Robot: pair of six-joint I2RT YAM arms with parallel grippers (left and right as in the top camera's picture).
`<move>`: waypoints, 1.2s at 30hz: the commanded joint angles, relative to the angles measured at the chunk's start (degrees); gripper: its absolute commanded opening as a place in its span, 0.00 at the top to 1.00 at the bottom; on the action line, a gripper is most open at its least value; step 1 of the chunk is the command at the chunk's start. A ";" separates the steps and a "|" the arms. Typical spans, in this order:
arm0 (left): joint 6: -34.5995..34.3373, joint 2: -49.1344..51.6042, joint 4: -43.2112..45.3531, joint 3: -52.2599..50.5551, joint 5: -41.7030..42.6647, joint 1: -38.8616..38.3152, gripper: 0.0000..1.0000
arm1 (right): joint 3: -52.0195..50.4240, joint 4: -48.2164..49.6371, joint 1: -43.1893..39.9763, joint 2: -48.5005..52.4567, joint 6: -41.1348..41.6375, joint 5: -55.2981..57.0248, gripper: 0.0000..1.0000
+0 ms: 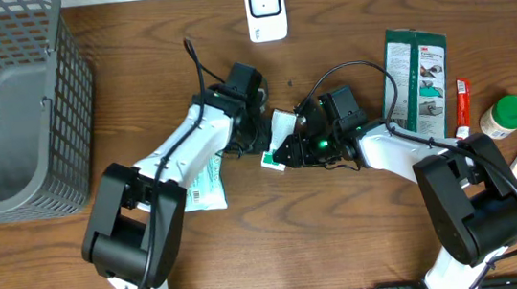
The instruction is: Scan the item barcode
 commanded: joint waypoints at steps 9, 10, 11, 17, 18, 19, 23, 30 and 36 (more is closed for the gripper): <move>3.10 2.54 -0.85 1.60 7.08 0.61 0.93 | -0.44 -2.19 0.22 -0.07 -0.52 3.08 0.47; 3.13 2.99 -0.83 1.60 6.45 0.61 0.93 | -0.44 -2.19 0.22 -0.07 -0.52 3.08 0.47; 3.10 3.34 -0.83 1.60 5.88 0.63 0.93 | -0.44 -2.19 0.22 -0.07 -0.52 3.08 0.47; 3.13 4.61 -1.14 1.60 1.25 0.68 0.92 | -0.44 -2.19 0.22 -0.07 -0.52 2.84 0.46; 3.13 4.61 -1.20 1.60 0.68 0.70 0.93 | -0.44 -2.19 0.22 -0.07 -0.52 2.64 0.46; 3.13 4.61 -1.20 1.60 0.28 0.74 0.93 | -0.44 -2.19 0.22 -0.07 -0.52 2.64 0.46; 3.15 4.61 -1.22 1.60 0.28 0.85 0.93 | -0.44 -2.14 0.22 -0.07 -0.50 2.64 0.45; 3.15 4.61 -1.22 1.60 0.28 0.85 0.93 | -0.44 0.35 0.59 -0.07 2.34 2.69 0.47; 3.13 4.61 -1.25 1.60 0.28 0.85 0.92 | -0.46 3.61 2.62 -0.07 7.32 4.22 0.54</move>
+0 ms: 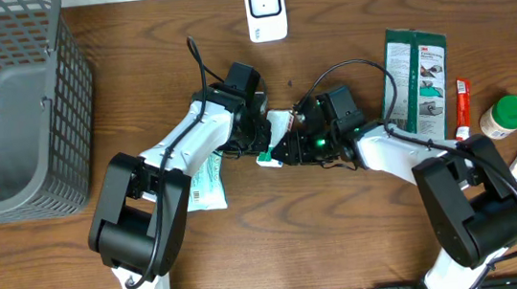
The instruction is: Scan the item barcode
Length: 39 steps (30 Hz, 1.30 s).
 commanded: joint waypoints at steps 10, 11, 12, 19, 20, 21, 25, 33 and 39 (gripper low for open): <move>0.57 1.40 -0.33 0.44 -1.14 0.11 0.92 | -0.46 1.90 2.27 0.37 4.39 5.44 0.69; 0.57 1.40 -0.33 0.44 -1.11 0.11 0.93 | -0.46 1.90 2.29 0.37 4.42 5.88 0.69; 0.57 1.40 -0.33 0.44 -1.11 0.11 0.93 | -0.46 1.92 2.27 0.37 4.39 6.19 0.70; 0.55 0.48 0.07 0.48 -1.14 0.48 0.92 | -0.46 2.12 2.29 0.24 2.73 6.69 0.74; 0.55 -0.02 0.22 0.50 -1.14 0.68 0.93 | -0.44 2.10 2.29 0.17 2.40 7.08 0.76; 0.55 -0.72 0.52 0.52 -1.14 0.96 0.93 | -0.42 2.10 2.29 -0.04 2.10 7.26 0.77; 0.31 -3.69 1.84 0.55 -1.14 2.27 0.92 | -0.35 2.10 2.29 -0.63 0.00 7.43 0.80; -1.25 -12.22 2.27 0.63 -1.14 7.10 0.90 | 0.42 -0.94 2.27 -3.37 -4.39 7.43 0.81; -6.03 -19.12 2.21 0.63 -1.14 14.34 0.85 | 6.60 -16.31 2.27 -10.97 -12.13 12.13 0.91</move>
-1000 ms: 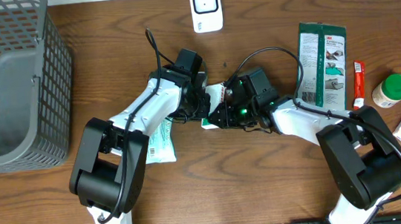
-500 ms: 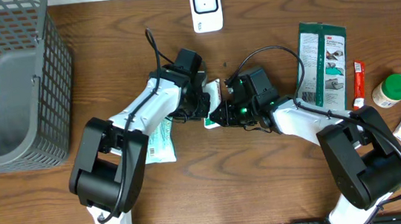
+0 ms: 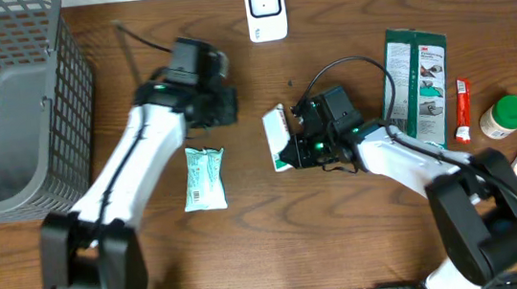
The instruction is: Scan the item barcode
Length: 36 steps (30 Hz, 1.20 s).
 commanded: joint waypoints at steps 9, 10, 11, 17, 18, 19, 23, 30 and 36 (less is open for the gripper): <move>-5.25 -8.52 -0.83 0.66 -1.01 16.55 0.62 | 26.01 -33.20 0.39 -9.38 -16.94 11.54 0.91; -5.25 -8.50 -1.14 0.63 -1.01 17.70 0.58 | 29.53 -36.15 0.39 -9.38 -16.98 13.05 0.91; -5.25 -8.50 -1.55 0.63 -1.01 18.62 0.56 | 32.26 -38.16 0.39 -9.38 -16.98 14.05 0.91; -5.25 -8.50 -2.38 0.63 -0.98 21.27 0.23 | 50.14 -48.65 0.37 -7.85 -16.83 19.37 0.89; -5.25 -8.50 -2.38 0.63 -1.01 21.27 0.23 | 53.09 -50.49 0.37 -6.93 -16.83 20.39 0.89; -5.25 -8.50 -2.40 0.63 -1.01 21.27 0.22 | 56.17 -52.37 0.37 -5.73 -16.83 21.42 0.89; -5.25 -8.50 -2.38 0.63 -1.01 21.27 0.20 | 72.63 -60.48 0.17 3.78 -16.85 23.78 0.88; -5.25 -8.50 -2.40 0.63 -1.01 21.27 0.16 | 86.53 -59.23 0.28 18.80 -17.33 24.83 0.89; -5.25 -8.50 -2.38 0.63 -1.01 21.27 0.15 | 86.53 -52.00 0.26 27.54 -17.44 27.21 0.92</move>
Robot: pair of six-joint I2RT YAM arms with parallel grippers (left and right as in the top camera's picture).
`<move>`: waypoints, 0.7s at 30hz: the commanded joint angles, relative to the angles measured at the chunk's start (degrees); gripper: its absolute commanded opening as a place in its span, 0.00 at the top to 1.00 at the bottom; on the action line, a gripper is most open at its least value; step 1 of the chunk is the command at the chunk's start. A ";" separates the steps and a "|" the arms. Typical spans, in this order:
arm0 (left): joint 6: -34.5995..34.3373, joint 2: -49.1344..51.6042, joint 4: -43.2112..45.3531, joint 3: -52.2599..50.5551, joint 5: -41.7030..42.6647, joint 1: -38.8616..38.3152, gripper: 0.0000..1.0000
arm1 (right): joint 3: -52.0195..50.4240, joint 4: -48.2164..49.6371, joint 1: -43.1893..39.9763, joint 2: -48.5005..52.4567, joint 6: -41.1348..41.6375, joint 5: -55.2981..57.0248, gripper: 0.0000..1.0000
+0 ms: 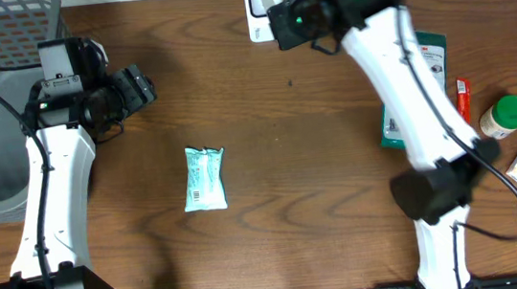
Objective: Scan the item barcode
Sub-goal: 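Carry the Panadol box with the right gripper past the white scanner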
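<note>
My right arm is raised, and its gripper [282, 5] is at the far edge of the table, right over the white scanner [257, 24]. It is shut on a small white box with a green edge, which covers most of the scanner. The box's barcode cannot be made out. My left gripper [139, 86] hangs at the left of the table near the basket, its fingers apart and holding nothing. A pale green pouch [206, 177] lies flat on the wood between the arms.
A grey mesh basket fills the far left. At the right lie a green package [416, 70] partly under my right arm, a red tube [463, 107], a green-capped jar [504, 117] and a small orange box.
My right gripper was low at mid-table with the white box; now it holds the box over the scanner at the far edge. My left gripper has moved further left, toward the basket.
Both grippers first met at the white box at mid-table, and stood the same at the second moment. Then my left gripper was away to the upper left, leaving the box in the right one. Now the box is at the scanner.
</note>
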 commanded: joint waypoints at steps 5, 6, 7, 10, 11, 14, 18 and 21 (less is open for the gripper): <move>0.09 -0.44 -0.11 0.63 0.04 0.04 0.15 | 1.22 8.81 0.26 9.73 -0.79 4.87 0.91; 0.09 -0.44 -0.11 0.63 0.04 0.04 0.15 | 1.22 9.68 0.24 10.67 -0.79 5.99 0.91; 0.09 -0.44 -0.11 0.63 0.04 0.04 0.15 | 1.22 10.67 0.17 11.72 -0.79 7.39 0.90; 0.09 -0.44 -0.11 0.63 0.04 0.04 0.15 | 1.22 14.08 -0.09 14.25 -0.79 11.23 0.90; 0.09 -0.44 -0.13 0.63 0.04 0.04 0.15 | 1.22 15.17 -0.20 14.84 -0.81 11.74 0.90; 0.09 -0.44 -0.11 0.63 0.04 0.04 0.15 | 1.22 17.99 -0.85 16.41 -0.76 11.87 0.90; 0.09 -0.44 -0.11 0.63 0.04 0.04 0.14 | 1.20 20.68 -1.57 17.55 -0.70 11.87 0.89; 0.09 -0.44 -0.11 0.63 0.04 0.04 0.15 | 1.20 22.29 -2.14 18.05 0.70 11.21 0.90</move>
